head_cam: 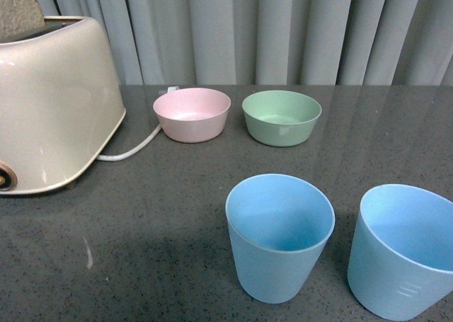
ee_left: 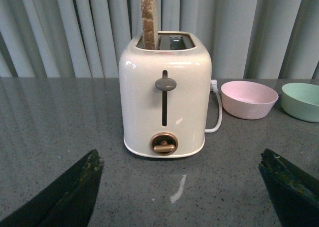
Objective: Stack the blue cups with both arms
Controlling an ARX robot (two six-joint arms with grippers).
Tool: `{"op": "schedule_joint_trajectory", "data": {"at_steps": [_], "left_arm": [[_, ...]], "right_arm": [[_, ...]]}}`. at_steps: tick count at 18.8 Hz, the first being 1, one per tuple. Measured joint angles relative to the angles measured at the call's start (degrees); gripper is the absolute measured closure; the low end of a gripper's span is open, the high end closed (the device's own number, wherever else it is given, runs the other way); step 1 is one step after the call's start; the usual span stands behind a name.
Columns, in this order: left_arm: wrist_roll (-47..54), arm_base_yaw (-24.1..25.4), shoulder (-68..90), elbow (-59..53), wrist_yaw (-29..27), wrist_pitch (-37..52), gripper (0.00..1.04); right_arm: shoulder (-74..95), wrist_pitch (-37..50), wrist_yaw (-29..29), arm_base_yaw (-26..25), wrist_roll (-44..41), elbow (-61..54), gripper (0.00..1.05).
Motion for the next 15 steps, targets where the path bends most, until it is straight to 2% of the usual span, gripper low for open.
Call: {"op": "schedule_joint_trajectory", "data": {"at_steps": [1,2,5,7,10,15], "left_arm": [[0.07,0.0,0.0,0.0,0.0,0.02,0.07],[0.02,0.0,0.0,0.0,0.02,0.02,0.07],[0.02,0.0,0.0,0.0,0.02,0.02,0.07],[0.02,0.0,0.0,0.0,0.0,0.0,0.07],[0.02,0.0,0.0,0.0,0.02,0.02,0.07],[0.02,0.0,0.0,0.0,0.02,0.0,0.07]], "right_arm": [[6.97,1.51,-3.26,3.02,0.15,6.86,0.07],[11.41,1.2,-3.82,5.29,0.07,9.64,0.07],[24.13,-6.12,-5.9,12.46,-1.2,15.17,0.07],[29.18,-9.79,-6.25,15.02,-2.08,17.07,0.07],[35.71,-14.05,-5.84,17.53,-3.67,17.94,0.07],[43.93,-16.44,-3.08,17.55,-6.08,17.79,0.07]]}}
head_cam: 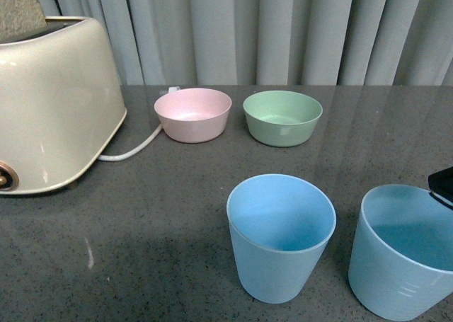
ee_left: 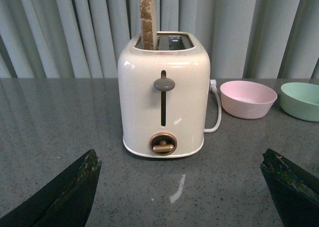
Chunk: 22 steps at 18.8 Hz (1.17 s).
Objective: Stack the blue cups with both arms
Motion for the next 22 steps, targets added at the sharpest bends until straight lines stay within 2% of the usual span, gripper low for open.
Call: {"op": "schedule_joint_trajectory", "data": {"at_steps": [4,5,7,10,15,16,22], "left_arm": [[0.0,0.0,0.0,0.0,0.0,0.0,0.07],[0.0,0.0,0.0,0.0,0.0,0.0,0.07],[0.0,0.0,0.0,0.0,0.0,0.0,0.07],[0.0,0.0,0.0,0.0,0.0,0.0,0.07],[0.0,0.0,0.0,0.0,0.0,0.0,0.07],[0.0,0.0,0.0,0.0,0.0,0.0,0.07],[0.0,0.0,0.0,0.0,0.0,0.0,0.07]], "right_arm": [[1.84,-0.57,1.22,0.48,-0.13,-0.22,0.07],[1.88,-0.76,1.55,0.9,-0.15,-0.22,0.1],[1.9,-1.16,2.34,1.95,-0.26,-0.22,0.26],[2.36,-2.03,3.26,2.71,-0.26,-0.15,0.63],[2.36,-2.51,3.32,3.1,0.02,0.2,1.0],[2.34,-2.49,2.73,3.13,0.07,0.57,1.03],[1.79,-3.56,0.94,1.53,0.44,1.25,1.03]]}}
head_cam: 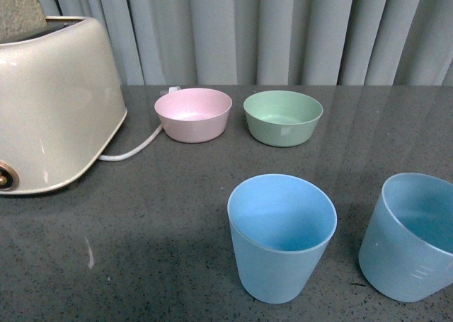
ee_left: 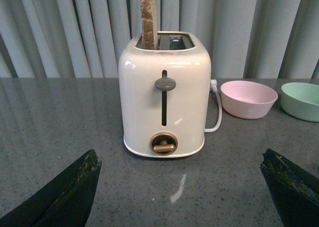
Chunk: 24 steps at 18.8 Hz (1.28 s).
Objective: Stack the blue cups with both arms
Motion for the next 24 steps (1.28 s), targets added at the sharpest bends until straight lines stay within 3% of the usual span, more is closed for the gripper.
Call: {"op": "schedule_joint_trajectory", "data": {"at_steps": [5,9,14,24], "left_arm": [[0.0,0.0,0.0,0.0,0.0,0.0,0.07],[0.0,0.0,0.0,0.0,0.0,0.0,0.07],[0.0,0.0,0.0,0.0,0.0,0.0,0.07],[0.0,0.0,0.0,0.0,0.0,0.02,0.07]], "right_arm": [[-4.02,-0.46,-2.56,-2.56,0.66,4.46,1.03],[-6.78,-2.08,-6.43,3.89,3.19,10.84,1.03],[-1.95,-0.37,-5.46,12.2,5.9,11.93,1.03],[1.36,-1.01,-1.97,14.97,6.4,11.87,1.03]]}}
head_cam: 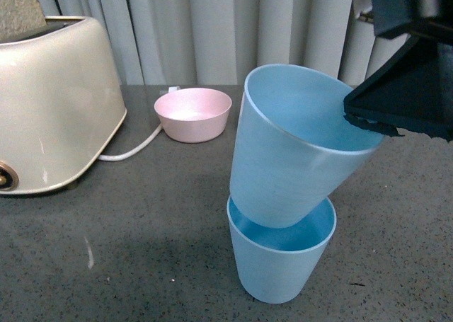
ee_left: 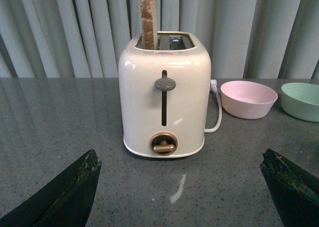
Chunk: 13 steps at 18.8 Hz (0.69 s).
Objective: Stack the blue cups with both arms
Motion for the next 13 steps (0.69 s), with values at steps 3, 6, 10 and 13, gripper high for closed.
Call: {"op": "schedule_joint_trajectory", "data": {"at_steps": [3,6,10,13], "left_arm": [[0.0,0.0,0.0,0.0,0.0,-0.02,0.07],[0.0,0.0,0.0,0.0,0.0,-0.02,0.07],[0.0,0.0,0.0,0.0,0.0,-0.02,0.07],[0.0,0.0,0.0,0.0,0.0,-0.02,0.07]], "right_arm": [[0.57,-0.42,0.42,-0.07,-0.22,-0.11,1.03],[0.74,-0.85,-0.26,-0.07,-0.15,-0.13,0.95],[0.72,-0.26,-1.38,-0.55,0.61,-0.11,0.53],[-0.33,0.76,-2.14,-2.69,1.9,-0.04,0.22]]}}
